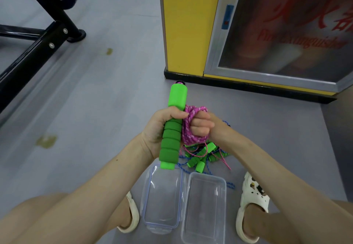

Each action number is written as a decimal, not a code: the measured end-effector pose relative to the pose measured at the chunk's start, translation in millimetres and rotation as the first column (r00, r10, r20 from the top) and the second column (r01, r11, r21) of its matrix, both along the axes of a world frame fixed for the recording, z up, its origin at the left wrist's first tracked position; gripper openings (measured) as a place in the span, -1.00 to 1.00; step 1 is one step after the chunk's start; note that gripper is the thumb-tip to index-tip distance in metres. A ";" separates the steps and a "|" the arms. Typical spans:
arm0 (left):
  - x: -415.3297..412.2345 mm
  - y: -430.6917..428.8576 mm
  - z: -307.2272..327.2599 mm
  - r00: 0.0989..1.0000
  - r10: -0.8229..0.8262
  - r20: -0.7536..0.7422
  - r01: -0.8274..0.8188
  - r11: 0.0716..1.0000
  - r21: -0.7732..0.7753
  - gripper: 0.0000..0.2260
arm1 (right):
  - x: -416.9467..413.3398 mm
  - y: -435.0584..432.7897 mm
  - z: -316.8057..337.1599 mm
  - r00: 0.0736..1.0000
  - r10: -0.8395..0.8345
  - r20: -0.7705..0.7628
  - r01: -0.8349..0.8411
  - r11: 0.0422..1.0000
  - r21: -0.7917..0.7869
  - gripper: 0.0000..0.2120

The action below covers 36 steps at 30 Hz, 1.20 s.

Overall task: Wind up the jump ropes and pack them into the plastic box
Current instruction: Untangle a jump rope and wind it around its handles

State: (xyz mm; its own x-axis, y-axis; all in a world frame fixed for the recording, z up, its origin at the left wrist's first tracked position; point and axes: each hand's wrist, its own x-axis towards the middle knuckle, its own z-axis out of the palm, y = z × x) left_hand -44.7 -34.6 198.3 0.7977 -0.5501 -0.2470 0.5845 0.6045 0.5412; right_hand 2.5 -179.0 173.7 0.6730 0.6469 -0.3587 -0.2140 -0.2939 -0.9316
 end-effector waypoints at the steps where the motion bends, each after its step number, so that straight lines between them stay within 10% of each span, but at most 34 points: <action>1: 0.3 -0.4 2.0 0.998 0.054 -0.016 -0.054 0.998 -0.024 -0.68 | -1.1 -0.9 -0.7 0.995 0.031 0.091 -0.020 0.993 -0.116 -0.65; 9: 12.9 9.3 2.7 0.864 0.497 0.087 -0.492 0.794 0.358 -0.63 | -0.7 -8.4 -10.5 0.981 0.125 0.149 -0.081 0.958 -0.274 -0.82; 14: 14.3 16.7 2.8 0.914 0.077 0.398 -0.404 0.244 0.881 -0.58 | 6.2 -8.4 -7.4 0.970 0.066 0.232 0.006 0.955 -0.297 -0.81; 19: 14.7 18.6 3.6 0.929 -0.166 0.332 -0.327 0.053 0.943 -0.82 | 14.7 -11.3 2.8 0.897 -0.186 0.402 0.260 0.956 -0.138 -0.97; 24: 11.2 12.8 9.8 0.986 -0.125 0.111 -0.050 0.411 0.910 -0.75 | 13.2 -5.6 3.9 0.915 -0.288 0.284 0.294 0.956 0.024 -0.95; 29: 6.4 13.1 4.0 0.987 -0.148 0.061 0.097 0.858 0.504 -0.68 | 7.5 -5.2 9.2 0.931 -0.348 0.110 0.337 0.935 0.109 -0.80; 36: 7.7 3.2 3.0 0.996 0.023 0.088 -0.018 0.999 -0.051 -0.69 | 4.8 1.9 4.9 0.944 -0.328 -0.027 0.329 0.943 0.054 -0.85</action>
